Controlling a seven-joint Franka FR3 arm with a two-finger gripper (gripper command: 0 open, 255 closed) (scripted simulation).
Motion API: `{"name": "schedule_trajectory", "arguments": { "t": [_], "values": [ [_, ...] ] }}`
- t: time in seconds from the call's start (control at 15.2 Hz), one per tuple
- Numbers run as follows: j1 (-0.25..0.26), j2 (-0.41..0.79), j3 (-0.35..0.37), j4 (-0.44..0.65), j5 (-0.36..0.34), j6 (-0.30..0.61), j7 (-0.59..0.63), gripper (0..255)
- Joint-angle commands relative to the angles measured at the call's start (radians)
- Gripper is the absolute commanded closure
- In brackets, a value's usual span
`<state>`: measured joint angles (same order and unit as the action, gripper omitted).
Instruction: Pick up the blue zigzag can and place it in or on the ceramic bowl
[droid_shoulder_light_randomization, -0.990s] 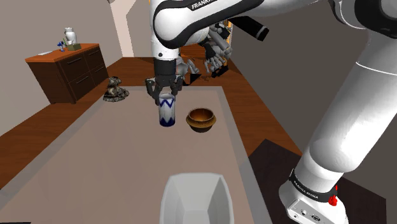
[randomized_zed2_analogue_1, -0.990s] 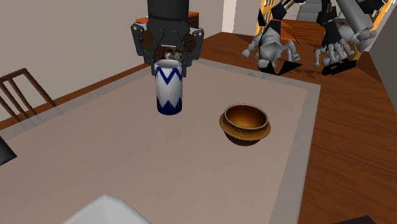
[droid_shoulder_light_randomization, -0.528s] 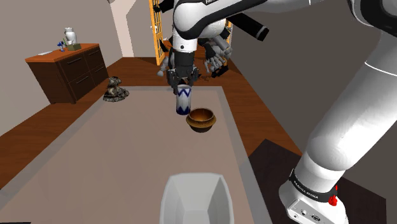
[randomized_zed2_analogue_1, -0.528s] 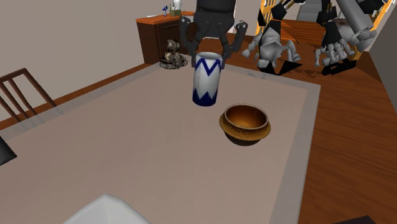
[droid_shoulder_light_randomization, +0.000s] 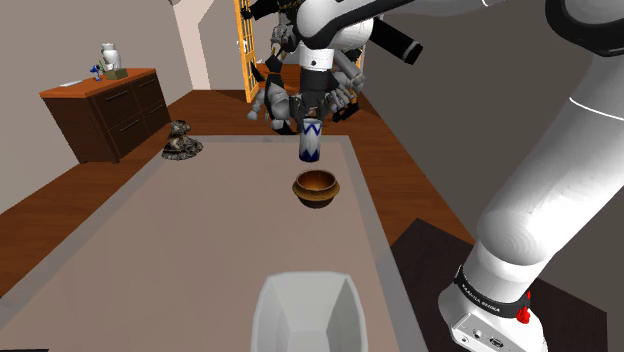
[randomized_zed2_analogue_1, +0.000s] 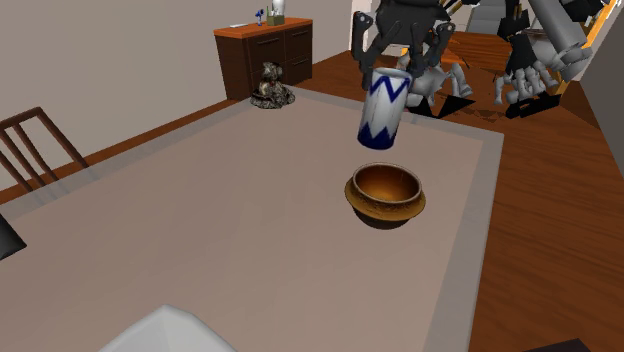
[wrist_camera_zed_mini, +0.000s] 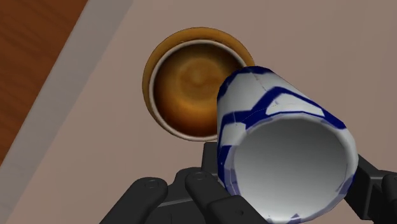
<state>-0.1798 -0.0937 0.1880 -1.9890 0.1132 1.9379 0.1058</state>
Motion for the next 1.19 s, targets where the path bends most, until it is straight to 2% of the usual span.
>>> {"name": "schedule_trajectory", "arguments": {
  "t": [0.0,1.12],
  "values": [
    [-0.028,0.003,-0.034,0.011,-0.002,-0.013,-0.061,255],
    [-0.024,0.064,-0.028,-0.154,0.000,0.211,-0.075,255]
  ]
}}
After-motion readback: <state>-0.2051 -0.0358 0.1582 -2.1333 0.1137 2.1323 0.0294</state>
